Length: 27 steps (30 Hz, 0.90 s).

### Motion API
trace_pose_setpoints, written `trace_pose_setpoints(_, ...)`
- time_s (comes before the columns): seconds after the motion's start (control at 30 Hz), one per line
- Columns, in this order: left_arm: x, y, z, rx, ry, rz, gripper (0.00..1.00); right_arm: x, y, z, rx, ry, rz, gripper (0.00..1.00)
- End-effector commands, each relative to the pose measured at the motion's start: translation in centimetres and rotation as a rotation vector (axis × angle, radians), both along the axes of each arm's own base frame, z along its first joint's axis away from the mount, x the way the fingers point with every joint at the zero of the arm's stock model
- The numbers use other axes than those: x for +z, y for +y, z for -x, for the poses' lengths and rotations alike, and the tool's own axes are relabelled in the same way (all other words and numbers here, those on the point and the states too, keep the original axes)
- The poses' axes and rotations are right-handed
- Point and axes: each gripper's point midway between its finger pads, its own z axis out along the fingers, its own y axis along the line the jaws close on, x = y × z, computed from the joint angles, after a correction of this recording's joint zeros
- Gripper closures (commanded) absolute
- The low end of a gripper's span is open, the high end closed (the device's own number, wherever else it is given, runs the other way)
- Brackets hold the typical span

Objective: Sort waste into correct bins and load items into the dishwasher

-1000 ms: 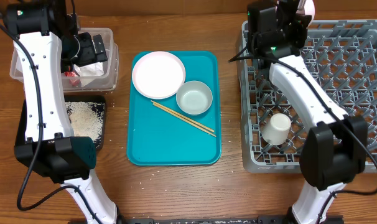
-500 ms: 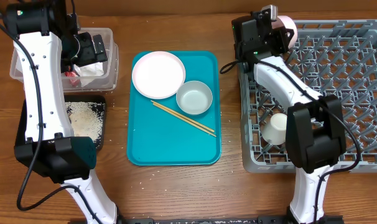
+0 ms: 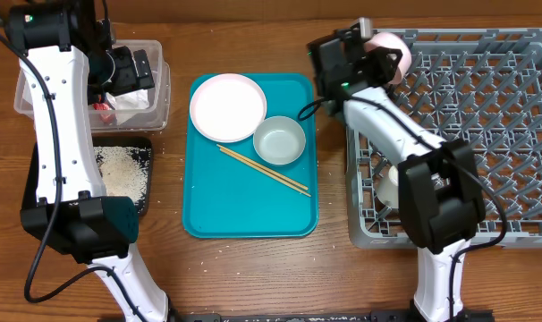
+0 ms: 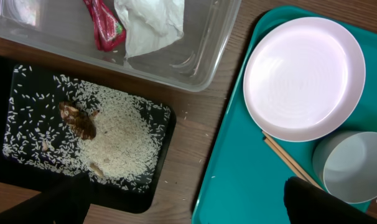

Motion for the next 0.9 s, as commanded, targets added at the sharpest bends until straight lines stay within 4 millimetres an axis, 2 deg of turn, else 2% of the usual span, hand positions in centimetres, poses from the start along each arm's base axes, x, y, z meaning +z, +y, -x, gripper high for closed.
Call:
trace_pose_setpoints(0.0, 1.3, -0.1, 0.2, 0.013, -0.035, 0.003, 0.0, -0.3, 1.5, 0.2, 0.016, -0.006, 0.012, 0.49)
trace_pose_setpoints(0.03, 1.3, -0.1, 0.2, 0.013, -0.035, 0.003, 0.0, -0.3, 1.9, 0.2, 0.024, -0.006, 0.012, 0.44)
trace_pose_setpoints(0.07, 1.3, -0.1, 0.2, 0.013, -0.035, 0.003, 0.0, -0.3, 2.3, 0.3, 0.033, -0.006, 0.013, 0.35)
trace_pose_setpoints(0.13, 1.3, -0.1, 0.2, 0.013, -0.035, 0.003, 0.0, 0.0, 3.3, 0.6, 0.041, -0.015, 0.027, 0.12)
trace_pose_setpoints(0.23, 1.3, -0.1, 0.2, 0.013, -0.035, 0.003, 0.0, 0.6, 4.6, 0.7, 0.058, -0.04, 0.028, 0.01)
trace_pose_setpoints(0.37, 1.3, -0.1, 0.2, 0.013, -0.035, 0.003, 0.0, 1.6, 7.1, 0.5, 0.144, -0.044, -0.039, 0.0)
trace_pose_setpoints(0.47, 1.3, -0.1, 0.2, 0.012, -0.035, 0.003, 0.0, 2.3, 10.9, 0.6, 0.286, -0.043, -0.201, 0.0)
trace_pose_setpoints(0.57, 1.3, -0.1, 0.2, 0.013, -0.035, 0.003, 0.0, 3.5, 14.7, 1.6, 0.415, -0.048, -0.433, 0.0)
trace_pose_setpoints(0.67, 1.3, -0.1, 0.2, 0.013, -0.035, 0.003, 0.0, 4.1, 17.0, 3.8, 0.469, -0.012, -0.712, 0.0)
trace_pose_setpoints(0.73, 1.3, -0.1, 0.2, 0.013, -0.035, 0.003, 0.0, 3.7, 18.0, 5.8, 0.439, 0.038, -0.916, 0.0)
trace_pose_setpoints(0.8, 1.3, -0.1, 0.2, 0.013, -0.035, 0.003, 0.0, 2.4, 19.2, 8.0, 0.385, 0.142, -1.123, 0.01)
trace_pose_setpoints(0.87, 1.3, -0.1, 0.2, 0.013, -0.035, 0.003, 0.0, 0.6, 20.1, 10.1, 0.326, 0.264, -1.253, 0.1)
